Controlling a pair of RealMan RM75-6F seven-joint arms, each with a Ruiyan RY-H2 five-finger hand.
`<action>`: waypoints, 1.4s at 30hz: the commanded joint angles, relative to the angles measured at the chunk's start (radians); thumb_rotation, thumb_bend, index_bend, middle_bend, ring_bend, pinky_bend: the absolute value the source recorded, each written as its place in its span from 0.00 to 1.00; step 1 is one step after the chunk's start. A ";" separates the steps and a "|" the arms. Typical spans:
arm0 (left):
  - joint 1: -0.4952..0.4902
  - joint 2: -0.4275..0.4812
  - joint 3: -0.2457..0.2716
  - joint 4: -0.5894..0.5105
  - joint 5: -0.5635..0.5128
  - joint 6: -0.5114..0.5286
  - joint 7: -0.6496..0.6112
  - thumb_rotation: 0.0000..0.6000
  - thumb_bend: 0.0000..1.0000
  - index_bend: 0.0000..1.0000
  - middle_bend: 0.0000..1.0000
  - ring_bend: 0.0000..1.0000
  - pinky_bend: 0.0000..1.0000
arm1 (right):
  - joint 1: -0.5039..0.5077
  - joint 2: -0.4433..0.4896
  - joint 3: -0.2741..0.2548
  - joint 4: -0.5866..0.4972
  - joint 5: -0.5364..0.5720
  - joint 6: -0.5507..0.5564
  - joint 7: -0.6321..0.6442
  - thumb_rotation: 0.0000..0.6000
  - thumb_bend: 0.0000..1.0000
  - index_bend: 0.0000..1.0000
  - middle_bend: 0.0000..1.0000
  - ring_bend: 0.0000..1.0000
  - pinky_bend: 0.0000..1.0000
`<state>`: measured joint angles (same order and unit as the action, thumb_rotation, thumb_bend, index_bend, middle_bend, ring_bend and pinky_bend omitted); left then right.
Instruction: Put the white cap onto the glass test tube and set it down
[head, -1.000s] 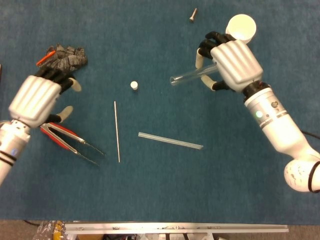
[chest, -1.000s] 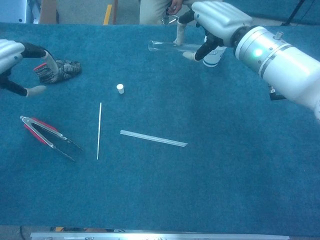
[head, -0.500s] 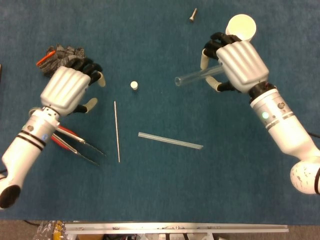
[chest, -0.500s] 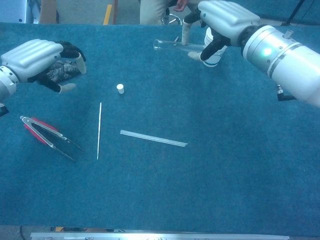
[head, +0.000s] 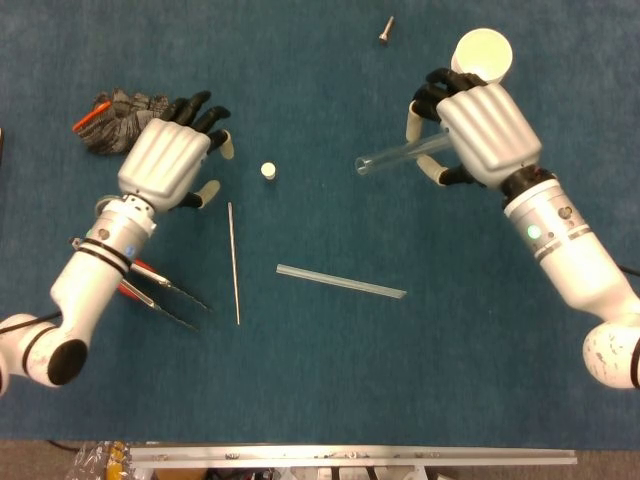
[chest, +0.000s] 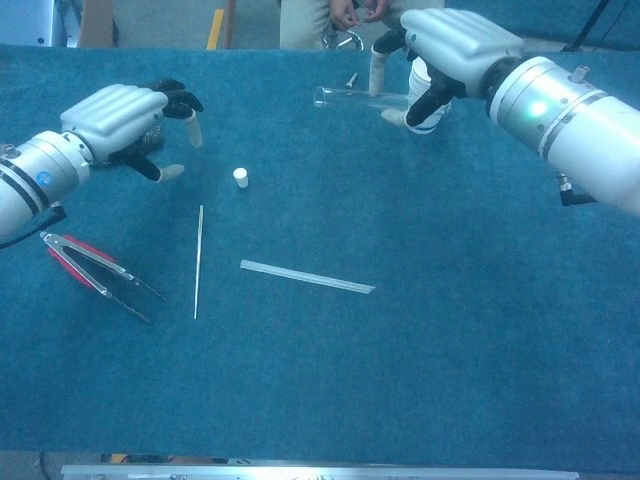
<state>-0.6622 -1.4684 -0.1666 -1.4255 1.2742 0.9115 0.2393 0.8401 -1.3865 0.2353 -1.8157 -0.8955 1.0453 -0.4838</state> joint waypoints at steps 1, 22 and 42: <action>-0.017 -0.030 -0.004 0.022 -0.023 -0.009 0.018 0.94 0.29 0.41 0.16 0.00 0.10 | 0.000 0.002 -0.002 0.001 0.000 0.000 0.002 1.00 0.34 0.66 0.38 0.19 0.26; -0.085 -0.201 -0.014 0.149 -0.138 -0.021 0.106 0.93 0.29 0.41 0.16 0.00 0.10 | -0.012 0.030 -0.022 0.012 -0.002 0.000 0.023 1.00 0.34 0.66 0.39 0.19 0.26; -0.118 -0.300 -0.025 0.270 -0.196 -0.039 0.115 1.00 0.29 0.42 0.16 0.00 0.10 | -0.021 0.039 -0.032 0.044 -0.004 -0.017 0.053 1.00 0.34 0.66 0.39 0.19 0.26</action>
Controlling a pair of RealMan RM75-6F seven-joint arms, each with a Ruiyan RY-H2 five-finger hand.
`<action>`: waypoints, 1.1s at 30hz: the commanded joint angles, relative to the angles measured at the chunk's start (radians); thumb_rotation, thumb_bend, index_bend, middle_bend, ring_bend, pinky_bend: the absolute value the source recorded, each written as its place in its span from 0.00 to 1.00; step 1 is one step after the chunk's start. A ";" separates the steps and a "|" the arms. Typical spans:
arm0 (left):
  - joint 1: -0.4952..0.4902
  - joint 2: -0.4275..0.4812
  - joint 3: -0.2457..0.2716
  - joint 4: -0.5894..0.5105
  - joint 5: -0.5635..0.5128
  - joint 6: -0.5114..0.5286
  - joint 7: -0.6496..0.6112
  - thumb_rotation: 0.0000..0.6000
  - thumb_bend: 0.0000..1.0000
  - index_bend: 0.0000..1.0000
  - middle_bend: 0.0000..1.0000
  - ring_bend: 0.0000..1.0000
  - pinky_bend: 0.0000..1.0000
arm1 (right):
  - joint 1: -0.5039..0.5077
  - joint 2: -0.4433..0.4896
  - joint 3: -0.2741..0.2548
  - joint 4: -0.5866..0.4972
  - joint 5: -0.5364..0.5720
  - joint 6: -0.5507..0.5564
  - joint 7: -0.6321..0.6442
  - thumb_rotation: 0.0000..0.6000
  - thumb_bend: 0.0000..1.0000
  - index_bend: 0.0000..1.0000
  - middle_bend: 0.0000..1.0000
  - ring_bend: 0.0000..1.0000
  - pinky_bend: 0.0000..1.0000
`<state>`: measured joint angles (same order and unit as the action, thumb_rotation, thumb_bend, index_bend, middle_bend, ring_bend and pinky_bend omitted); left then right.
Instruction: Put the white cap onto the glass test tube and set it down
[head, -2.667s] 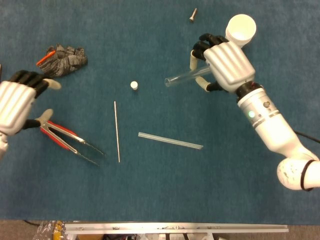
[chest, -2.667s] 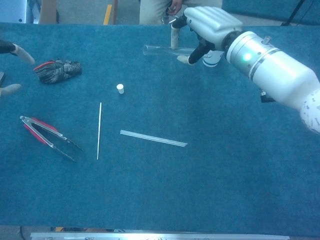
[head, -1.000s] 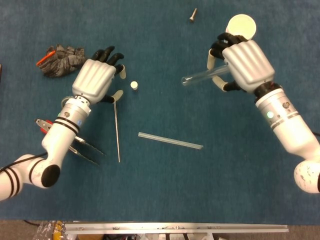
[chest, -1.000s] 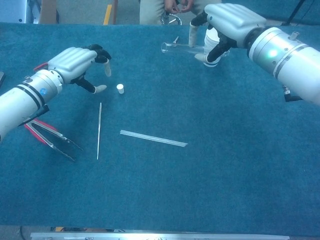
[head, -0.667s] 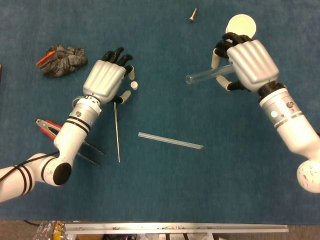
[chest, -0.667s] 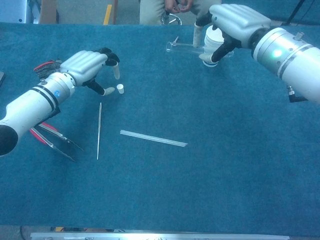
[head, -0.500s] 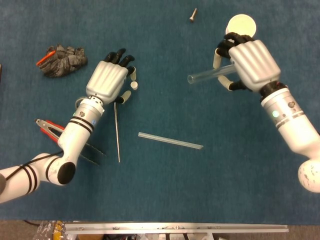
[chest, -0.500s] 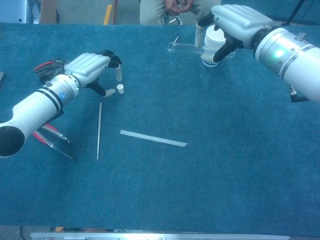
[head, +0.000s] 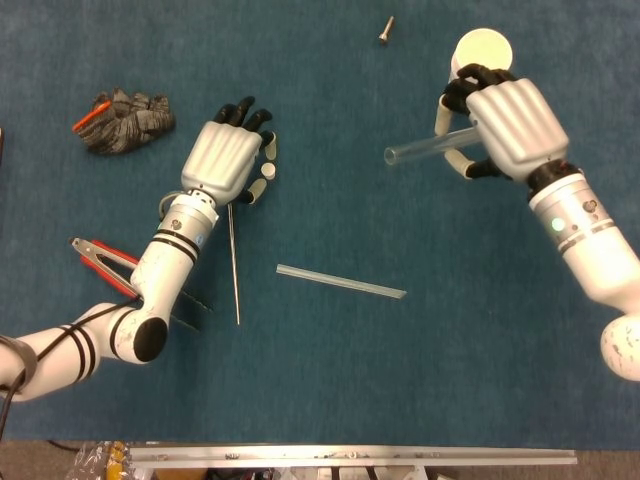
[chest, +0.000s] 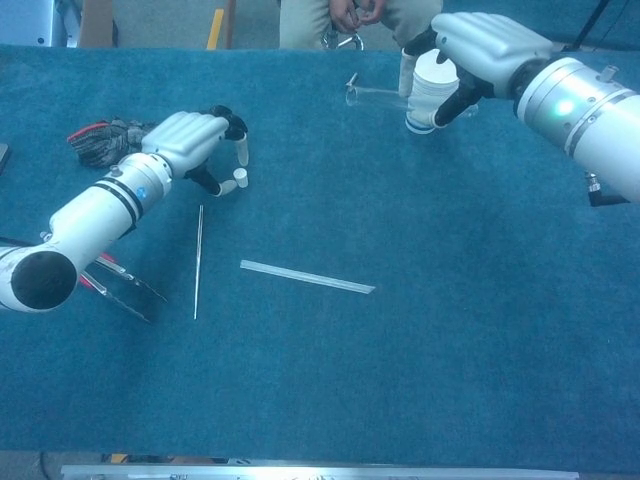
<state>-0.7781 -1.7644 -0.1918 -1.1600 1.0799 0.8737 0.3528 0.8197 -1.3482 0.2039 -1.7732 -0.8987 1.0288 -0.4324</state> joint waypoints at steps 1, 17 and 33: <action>-0.002 -0.005 0.000 0.007 -0.003 -0.001 0.002 1.00 0.29 0.42 0.16 0.00 0.10 | -0.001 0.000 -0.001 0.002 -0.001 -0.001 0.002 1.00 0.34 0.66 0.39 0.19 0.26; -0.007 -0.017 -0.001 0.019 -0.025 -0.007 0.006 1.00 0.31 0.45 0.16 0.00 0.10 | -0.007 0.000 0.001 0.017 -0.001 -0.006 0.024 1.00 0.34 0.66 0.39 0.19 0.26; -0.011 -0.031 0.002 0.035 -0.021 -0.012 -0.009 1.00 0.36 0.47 0.17 0.00 0.10 | -0.010 0.000 -0.003 0.031 -0.003 -0.016 0.030 1.00 0.34 0.66 0.38 0.19 0.26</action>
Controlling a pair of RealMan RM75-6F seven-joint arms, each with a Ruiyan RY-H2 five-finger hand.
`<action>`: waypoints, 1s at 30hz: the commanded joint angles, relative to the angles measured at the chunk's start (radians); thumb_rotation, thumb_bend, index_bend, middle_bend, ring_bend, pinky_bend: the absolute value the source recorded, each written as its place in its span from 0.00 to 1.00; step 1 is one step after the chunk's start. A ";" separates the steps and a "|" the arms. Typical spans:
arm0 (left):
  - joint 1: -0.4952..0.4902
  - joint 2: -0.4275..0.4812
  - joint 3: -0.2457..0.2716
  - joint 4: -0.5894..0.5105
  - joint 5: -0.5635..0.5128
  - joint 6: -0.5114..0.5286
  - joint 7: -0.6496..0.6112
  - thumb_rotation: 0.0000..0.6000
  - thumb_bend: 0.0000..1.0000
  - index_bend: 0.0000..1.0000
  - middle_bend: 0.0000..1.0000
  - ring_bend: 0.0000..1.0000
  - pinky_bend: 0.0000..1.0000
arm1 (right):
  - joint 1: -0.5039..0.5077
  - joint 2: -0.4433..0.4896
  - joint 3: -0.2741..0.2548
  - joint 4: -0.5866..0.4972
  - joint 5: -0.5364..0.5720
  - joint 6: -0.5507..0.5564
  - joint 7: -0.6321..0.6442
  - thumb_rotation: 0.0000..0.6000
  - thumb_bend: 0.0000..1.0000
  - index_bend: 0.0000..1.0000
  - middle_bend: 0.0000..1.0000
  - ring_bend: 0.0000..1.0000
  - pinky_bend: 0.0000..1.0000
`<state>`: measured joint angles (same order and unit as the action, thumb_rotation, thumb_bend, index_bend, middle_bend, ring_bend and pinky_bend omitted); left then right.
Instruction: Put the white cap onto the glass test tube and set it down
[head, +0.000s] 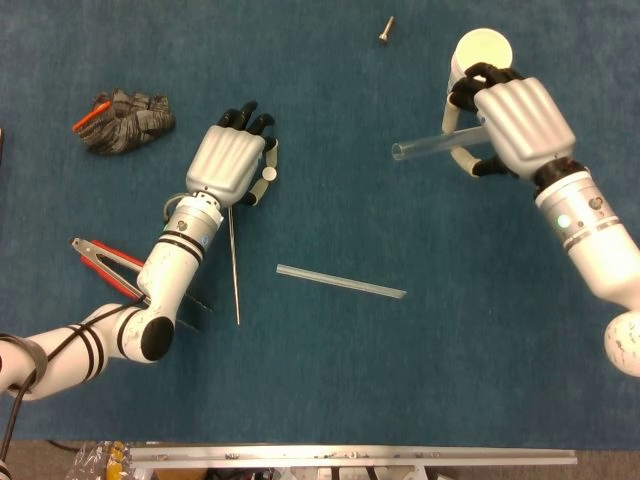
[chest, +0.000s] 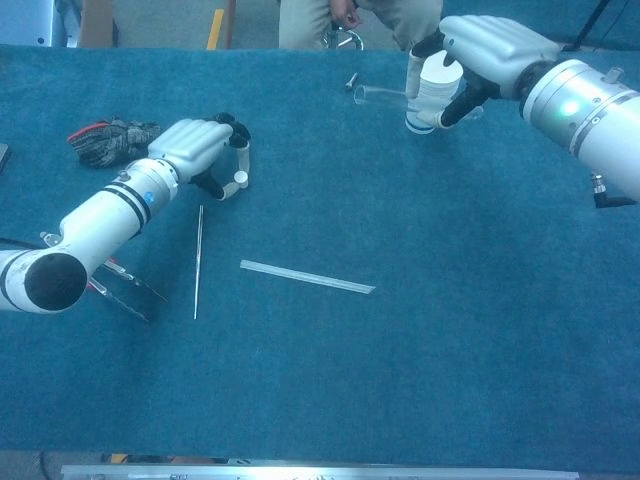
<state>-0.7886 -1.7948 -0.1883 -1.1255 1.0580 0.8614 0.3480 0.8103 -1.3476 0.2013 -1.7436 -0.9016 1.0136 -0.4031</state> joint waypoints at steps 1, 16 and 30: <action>-0.001 0.000 -0.003 0.000 0.000 0.001 -0.006 1.00 0.36 0.47 0.17 0.00 0.10 | 0.000 -0.001 0.000 0.003 0.000 -0.001 0.002 1.00 0.34 0.66 0.38 0.19 0.26; 0.017 0.130 -0.037 -0.153 -0.031 -0.058 -0.117 1.00 0.36 0.48 0.19 0.01 0.10 | -0.005 0.002 0.001 0.007 -0.007 -0.012 0.022 1.00 0.34 0.67 0.39 0.19 0.26; 0.103 0.470 -0.054 -0.490 -0.041 -0.010 -0.207 1.00 0.37 0.50 0.20 0.01 0.10 | -0.007 -0.020 0.020 -0.007 0.052 -0.090 0.136 1.00 0.34 0.67 0.39 0.19 0.26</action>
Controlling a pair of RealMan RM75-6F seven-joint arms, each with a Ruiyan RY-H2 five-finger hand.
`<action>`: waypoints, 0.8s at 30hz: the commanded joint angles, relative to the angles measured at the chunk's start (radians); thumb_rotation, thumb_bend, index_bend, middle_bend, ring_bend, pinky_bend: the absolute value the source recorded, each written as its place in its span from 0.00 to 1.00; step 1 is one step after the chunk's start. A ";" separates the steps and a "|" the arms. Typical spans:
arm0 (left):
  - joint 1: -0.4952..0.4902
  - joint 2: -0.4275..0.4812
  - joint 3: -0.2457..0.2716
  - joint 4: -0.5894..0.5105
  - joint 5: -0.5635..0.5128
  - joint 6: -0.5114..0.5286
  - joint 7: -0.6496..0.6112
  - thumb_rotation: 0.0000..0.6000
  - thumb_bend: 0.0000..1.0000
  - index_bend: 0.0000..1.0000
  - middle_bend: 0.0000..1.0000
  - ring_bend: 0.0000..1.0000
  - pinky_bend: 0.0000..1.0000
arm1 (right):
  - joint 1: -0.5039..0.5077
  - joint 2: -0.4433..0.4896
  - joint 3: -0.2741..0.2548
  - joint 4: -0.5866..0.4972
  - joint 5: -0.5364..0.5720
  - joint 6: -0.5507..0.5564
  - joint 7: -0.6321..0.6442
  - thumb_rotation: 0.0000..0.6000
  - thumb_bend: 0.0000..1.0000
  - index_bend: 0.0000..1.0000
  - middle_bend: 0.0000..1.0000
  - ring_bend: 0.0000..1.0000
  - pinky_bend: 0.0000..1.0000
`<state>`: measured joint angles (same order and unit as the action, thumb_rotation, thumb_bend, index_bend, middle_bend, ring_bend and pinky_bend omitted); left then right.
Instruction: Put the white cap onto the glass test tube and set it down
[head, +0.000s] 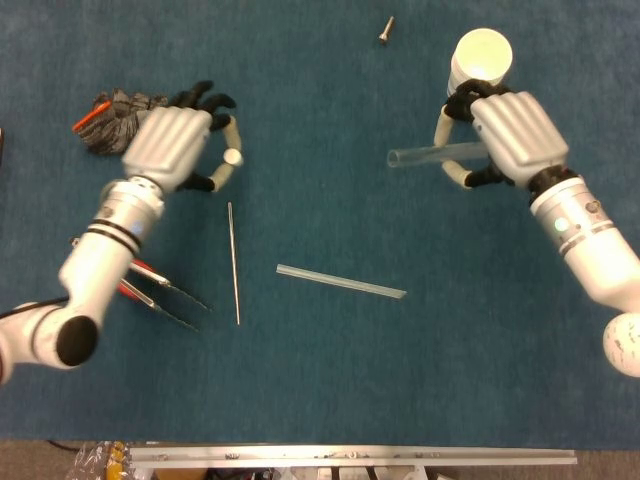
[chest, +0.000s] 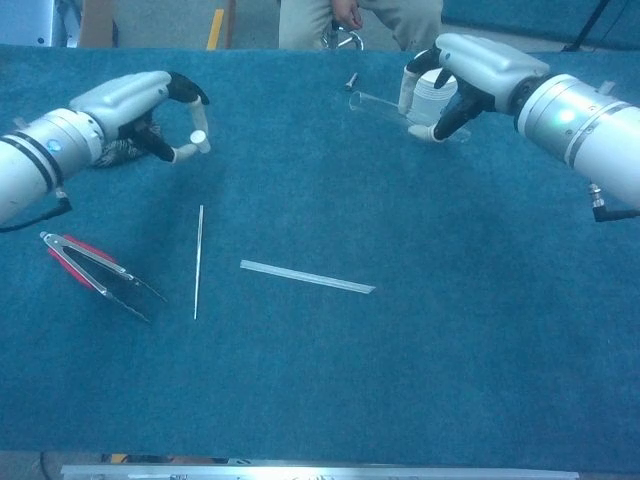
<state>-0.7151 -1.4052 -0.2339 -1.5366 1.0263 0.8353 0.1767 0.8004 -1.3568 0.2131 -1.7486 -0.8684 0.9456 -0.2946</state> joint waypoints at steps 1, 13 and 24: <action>0.035 0.102 -0.012 -0.100 -0.015 0.014 -0.049 1.00 0.37 0.50 0.20 0.01 0.10 | 0.004 -0.016 0.011 -0.001 0.024 -0.029 0.038 1.00 0.34 0.67 0.39 0.19 0.26; 0.085 0.324 -0.037 -0.273 -0.025 -0.009 -0.198 1.00 0.38 0.50 0.20 0.01 0.10 | 0.046 -0.100 0.037 0.018 0.076 -0.060 0.086 1.00 0.34 0.67 0.39 0.19 0.26; 0.089 0.413 -0.056 -0.321 -0.012 -0.045 -0.309 1.00 0.38 0.51 0.20 0.01 0.10 | 0.073 -0.214 0.056 0.052 0.102 0.006 0.067 1.00 0.34 0.67 0.39 0.19 0.26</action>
<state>-0.6259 -0.9979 -0.2867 -1.8526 1.0124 0.7944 -0.1257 0.8693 -1.5611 0.2652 -1.7024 -0.7710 0.9438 -0.2239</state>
